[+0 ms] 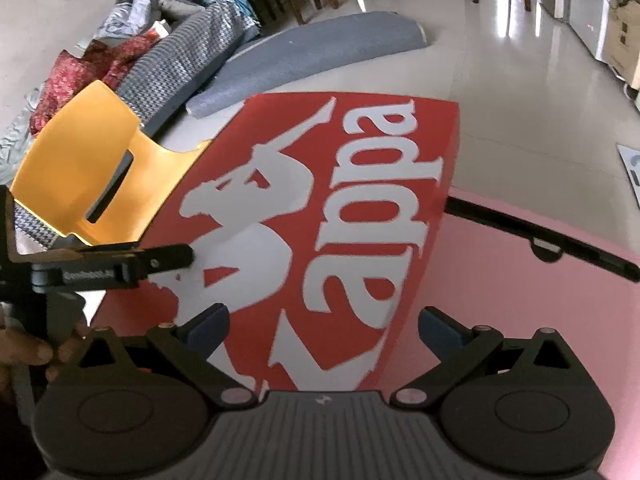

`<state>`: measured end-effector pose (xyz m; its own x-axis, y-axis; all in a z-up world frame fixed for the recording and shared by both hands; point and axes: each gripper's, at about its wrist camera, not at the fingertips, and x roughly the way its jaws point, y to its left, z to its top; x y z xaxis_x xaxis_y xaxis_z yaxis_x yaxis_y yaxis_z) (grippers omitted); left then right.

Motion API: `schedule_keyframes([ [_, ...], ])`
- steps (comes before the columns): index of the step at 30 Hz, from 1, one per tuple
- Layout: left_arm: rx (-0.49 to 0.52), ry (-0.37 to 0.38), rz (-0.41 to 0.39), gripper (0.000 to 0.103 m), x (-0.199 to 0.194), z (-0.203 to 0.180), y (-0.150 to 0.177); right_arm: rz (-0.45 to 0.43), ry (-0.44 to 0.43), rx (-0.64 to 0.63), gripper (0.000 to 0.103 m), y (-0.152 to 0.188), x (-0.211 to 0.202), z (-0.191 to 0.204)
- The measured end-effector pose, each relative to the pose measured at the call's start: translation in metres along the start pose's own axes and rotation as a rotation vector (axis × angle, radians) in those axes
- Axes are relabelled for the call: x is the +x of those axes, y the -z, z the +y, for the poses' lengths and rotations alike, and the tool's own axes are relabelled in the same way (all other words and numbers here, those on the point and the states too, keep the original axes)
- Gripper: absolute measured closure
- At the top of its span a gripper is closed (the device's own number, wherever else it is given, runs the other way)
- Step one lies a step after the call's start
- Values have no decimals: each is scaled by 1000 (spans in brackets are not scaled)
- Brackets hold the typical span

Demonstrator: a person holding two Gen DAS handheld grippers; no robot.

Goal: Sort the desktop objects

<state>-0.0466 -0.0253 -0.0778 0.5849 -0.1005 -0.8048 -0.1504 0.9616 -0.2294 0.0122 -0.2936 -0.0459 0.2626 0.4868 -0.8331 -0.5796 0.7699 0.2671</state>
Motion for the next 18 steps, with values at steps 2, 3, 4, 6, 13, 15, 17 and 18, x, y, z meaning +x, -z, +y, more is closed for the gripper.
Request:
schedule_keyframes([
  [2,-15,12,5,0,0,3,-1,3,-8,2,2,2,-1,-1],
  [3,-23,21,6,0,1,5,-1,3,-10,3,2,2,0,-1],
  [4,-28,26,6,0,2,5,-1,3,-12,4,2,3,0,-2],
  [6,-24,26,5,0,3,4,-2,4,-14,8,2,2,1,-1],
  [13,-13,59,30,0,8,3,-2,11,-23,-24,1,-3,13,9],
  [15,-15,74,37,0,9,3,-1,12,-13,-39,1,-3,17,11],
  [17,6,72,40,0,8,0,0,10,-7,-53,1,-3,19,12],
  [18,18,73,42,0,8,-1,0,10,-8,-57,1,-3,19,11],
])
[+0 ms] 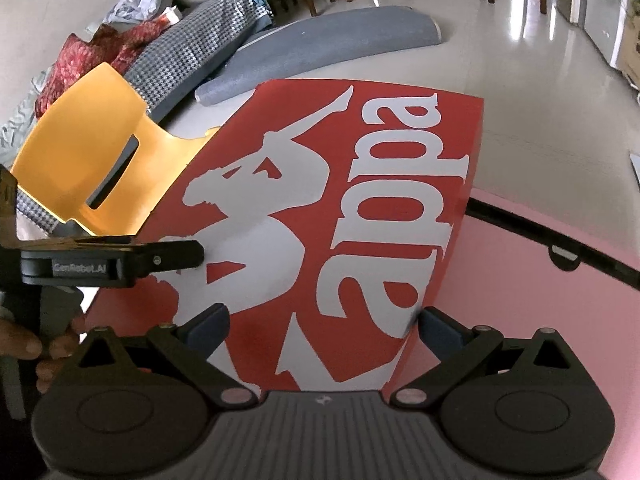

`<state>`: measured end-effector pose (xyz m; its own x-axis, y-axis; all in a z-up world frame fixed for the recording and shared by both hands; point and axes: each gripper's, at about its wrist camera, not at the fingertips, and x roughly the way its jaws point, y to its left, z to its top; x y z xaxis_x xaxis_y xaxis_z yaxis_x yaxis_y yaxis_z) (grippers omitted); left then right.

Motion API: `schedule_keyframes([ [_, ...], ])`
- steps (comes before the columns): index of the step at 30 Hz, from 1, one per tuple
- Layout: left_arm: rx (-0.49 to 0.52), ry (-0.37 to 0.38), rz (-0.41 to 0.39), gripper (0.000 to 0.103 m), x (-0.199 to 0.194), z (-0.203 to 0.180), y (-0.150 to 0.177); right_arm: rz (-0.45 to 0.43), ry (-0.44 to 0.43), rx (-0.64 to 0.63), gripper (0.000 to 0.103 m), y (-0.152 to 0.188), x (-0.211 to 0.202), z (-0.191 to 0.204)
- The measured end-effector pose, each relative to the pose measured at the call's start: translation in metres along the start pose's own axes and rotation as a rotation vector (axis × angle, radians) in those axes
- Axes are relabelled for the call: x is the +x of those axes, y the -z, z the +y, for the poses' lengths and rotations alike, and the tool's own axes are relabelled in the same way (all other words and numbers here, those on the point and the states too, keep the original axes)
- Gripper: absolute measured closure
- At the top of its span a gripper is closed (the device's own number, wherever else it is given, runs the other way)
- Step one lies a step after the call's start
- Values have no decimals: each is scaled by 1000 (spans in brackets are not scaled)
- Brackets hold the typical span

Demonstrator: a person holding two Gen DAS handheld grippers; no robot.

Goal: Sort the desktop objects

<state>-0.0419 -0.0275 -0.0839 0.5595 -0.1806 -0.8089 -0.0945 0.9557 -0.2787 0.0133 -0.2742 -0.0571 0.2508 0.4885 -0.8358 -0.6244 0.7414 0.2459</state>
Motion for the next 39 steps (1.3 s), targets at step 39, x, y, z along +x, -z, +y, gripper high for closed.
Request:
schedule_keyframes([
  [39,83,-80,-48,0,-23,-31,-2,-27,96,28,1,0,-7,4],
])
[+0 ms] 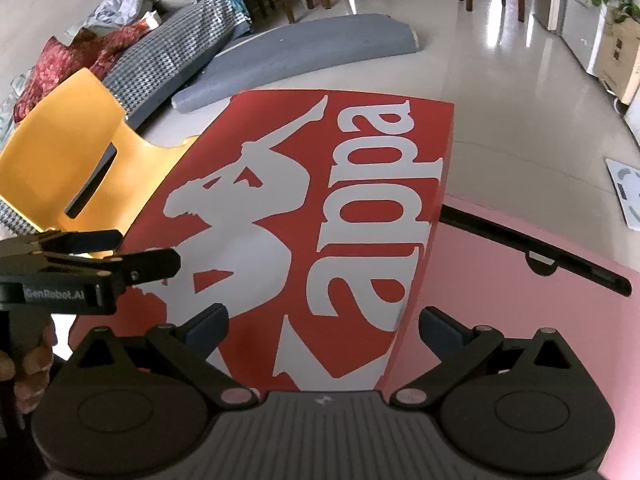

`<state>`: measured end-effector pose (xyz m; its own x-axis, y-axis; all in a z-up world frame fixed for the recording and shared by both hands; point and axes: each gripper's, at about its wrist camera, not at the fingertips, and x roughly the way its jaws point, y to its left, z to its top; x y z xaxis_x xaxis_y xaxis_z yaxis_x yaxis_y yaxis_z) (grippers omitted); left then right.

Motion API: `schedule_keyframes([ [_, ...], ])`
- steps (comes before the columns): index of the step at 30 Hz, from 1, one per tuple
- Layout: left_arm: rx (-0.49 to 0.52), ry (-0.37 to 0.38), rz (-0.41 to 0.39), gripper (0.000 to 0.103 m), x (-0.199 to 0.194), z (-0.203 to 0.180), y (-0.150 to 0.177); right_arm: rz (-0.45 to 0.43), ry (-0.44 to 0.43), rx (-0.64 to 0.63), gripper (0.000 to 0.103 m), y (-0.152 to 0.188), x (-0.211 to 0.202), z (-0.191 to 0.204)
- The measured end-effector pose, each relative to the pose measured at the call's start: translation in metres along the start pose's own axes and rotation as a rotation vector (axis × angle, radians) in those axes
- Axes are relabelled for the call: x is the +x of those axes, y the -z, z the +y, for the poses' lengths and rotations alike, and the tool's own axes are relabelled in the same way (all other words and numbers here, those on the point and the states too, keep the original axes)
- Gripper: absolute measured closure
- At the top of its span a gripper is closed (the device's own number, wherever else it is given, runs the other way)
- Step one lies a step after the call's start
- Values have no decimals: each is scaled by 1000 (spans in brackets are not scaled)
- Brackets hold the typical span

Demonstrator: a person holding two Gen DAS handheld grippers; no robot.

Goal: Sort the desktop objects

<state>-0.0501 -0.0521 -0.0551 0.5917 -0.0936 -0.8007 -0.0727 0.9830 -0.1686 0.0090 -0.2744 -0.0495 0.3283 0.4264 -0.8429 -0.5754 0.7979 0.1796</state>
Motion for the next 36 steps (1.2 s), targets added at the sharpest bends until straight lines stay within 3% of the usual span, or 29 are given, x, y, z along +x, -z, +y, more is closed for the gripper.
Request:
schedule_keyframes([
  [7,-6,-8,-1,0,-1,-2,-3,-9,84,-15,1,-1,-1,0],
  [18,29,11,-16,0,-4,-15,-5,-63,88,-27,1,-7,-13,-6],
  [36,15,-23,-11,0,-3,-21,-10,-42,119,23,1,-13,-11,-16],
])
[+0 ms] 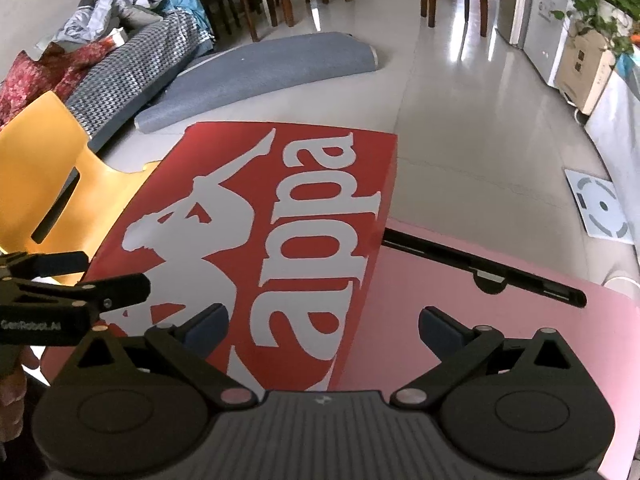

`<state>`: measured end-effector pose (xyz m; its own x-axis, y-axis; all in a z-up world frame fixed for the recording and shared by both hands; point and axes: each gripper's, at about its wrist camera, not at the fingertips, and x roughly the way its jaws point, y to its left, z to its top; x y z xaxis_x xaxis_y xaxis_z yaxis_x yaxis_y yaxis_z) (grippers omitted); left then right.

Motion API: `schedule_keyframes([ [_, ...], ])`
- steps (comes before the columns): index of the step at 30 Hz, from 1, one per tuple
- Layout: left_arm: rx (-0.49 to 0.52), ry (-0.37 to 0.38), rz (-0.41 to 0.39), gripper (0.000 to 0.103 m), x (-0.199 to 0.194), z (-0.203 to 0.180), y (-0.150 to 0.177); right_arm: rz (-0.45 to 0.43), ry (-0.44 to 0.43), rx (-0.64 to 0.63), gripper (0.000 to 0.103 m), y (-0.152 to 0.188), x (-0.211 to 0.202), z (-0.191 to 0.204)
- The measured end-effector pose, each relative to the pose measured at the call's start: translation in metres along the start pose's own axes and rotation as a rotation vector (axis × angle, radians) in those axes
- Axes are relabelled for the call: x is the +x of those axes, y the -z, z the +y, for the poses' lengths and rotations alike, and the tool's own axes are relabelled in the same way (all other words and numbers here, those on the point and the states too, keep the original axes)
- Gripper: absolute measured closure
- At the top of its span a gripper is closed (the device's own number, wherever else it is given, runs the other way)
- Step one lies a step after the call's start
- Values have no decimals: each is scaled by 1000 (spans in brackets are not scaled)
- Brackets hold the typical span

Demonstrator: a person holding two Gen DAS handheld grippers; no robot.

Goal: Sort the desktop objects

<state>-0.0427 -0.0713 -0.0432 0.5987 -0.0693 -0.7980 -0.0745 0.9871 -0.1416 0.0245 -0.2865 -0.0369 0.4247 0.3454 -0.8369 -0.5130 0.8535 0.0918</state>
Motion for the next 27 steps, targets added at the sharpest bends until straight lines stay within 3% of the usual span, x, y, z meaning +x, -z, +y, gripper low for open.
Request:
schedule_keyframes([
  [13,40,-62,-22,0,-6,-14,3,-14,9,27,1,-1,-1,-6],
  [27,94,-70,-25,0,-4,-34,9,-15,48,10,1,0,-2,-7],
])
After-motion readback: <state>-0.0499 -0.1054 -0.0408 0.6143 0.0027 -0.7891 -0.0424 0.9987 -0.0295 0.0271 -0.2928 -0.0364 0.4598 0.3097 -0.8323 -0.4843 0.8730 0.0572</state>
